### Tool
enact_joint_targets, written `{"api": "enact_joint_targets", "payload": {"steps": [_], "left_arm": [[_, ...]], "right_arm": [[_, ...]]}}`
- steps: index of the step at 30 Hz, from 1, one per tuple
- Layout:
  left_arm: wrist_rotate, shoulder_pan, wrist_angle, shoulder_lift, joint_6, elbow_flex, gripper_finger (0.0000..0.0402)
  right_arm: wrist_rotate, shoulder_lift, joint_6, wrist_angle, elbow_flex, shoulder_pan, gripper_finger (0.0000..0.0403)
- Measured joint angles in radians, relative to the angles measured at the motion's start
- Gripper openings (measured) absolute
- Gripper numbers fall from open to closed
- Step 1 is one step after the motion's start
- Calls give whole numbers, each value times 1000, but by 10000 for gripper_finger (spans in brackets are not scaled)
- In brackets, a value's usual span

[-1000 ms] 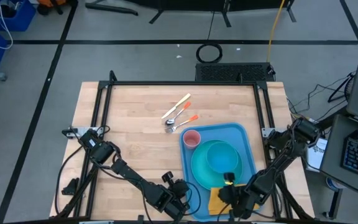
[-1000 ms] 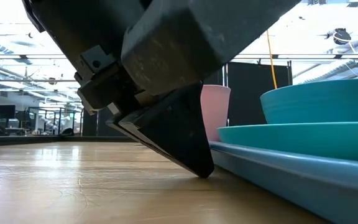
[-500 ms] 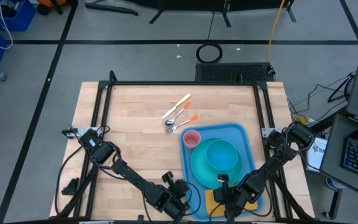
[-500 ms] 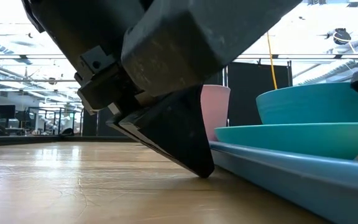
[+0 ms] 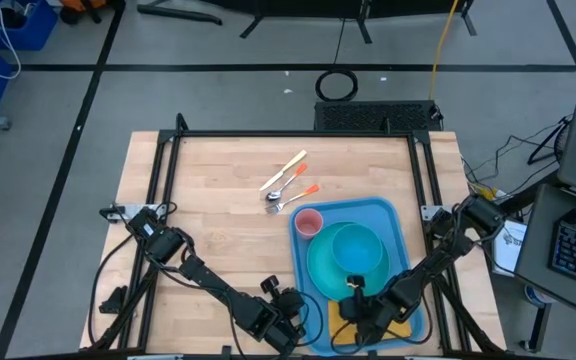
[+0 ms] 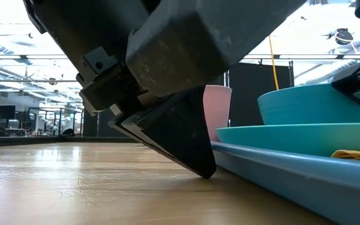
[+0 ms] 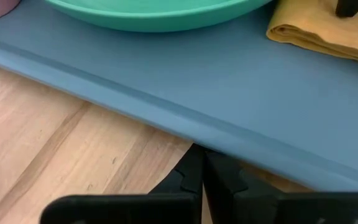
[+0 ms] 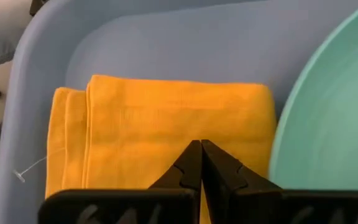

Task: Set up tray
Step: Put the yellow table napkin on the blue tray to the bottom of the light blue plate

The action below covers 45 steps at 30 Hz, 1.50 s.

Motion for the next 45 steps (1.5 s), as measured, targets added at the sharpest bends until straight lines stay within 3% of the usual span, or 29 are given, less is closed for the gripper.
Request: {"api": "enact_joint_targets", "payload": {"steps": [20, 26, 33, 37, 45], "left_arm": [[-4, 3, 6, 0, 7, 0, 4], [-13, 3, 6, 0, 7, 0, 14], [-18, 3, 6, 0, 7, 0, 7], [-18, 3, 6, -1, 7, 0, 11], [-19, 4, 6, -2, 6, 0, 14]], "right_arm": [[-80, 16, -78, 93, 0, -45, 0], [-19, -38, -82, 93, 0, 8, 0], [27, -109, 99, -88, 0, 72, 0], [-26, -108, 218, -211, 0, 99, 0], [-58, -85, 291, -229, 0, 119, 0]]}}
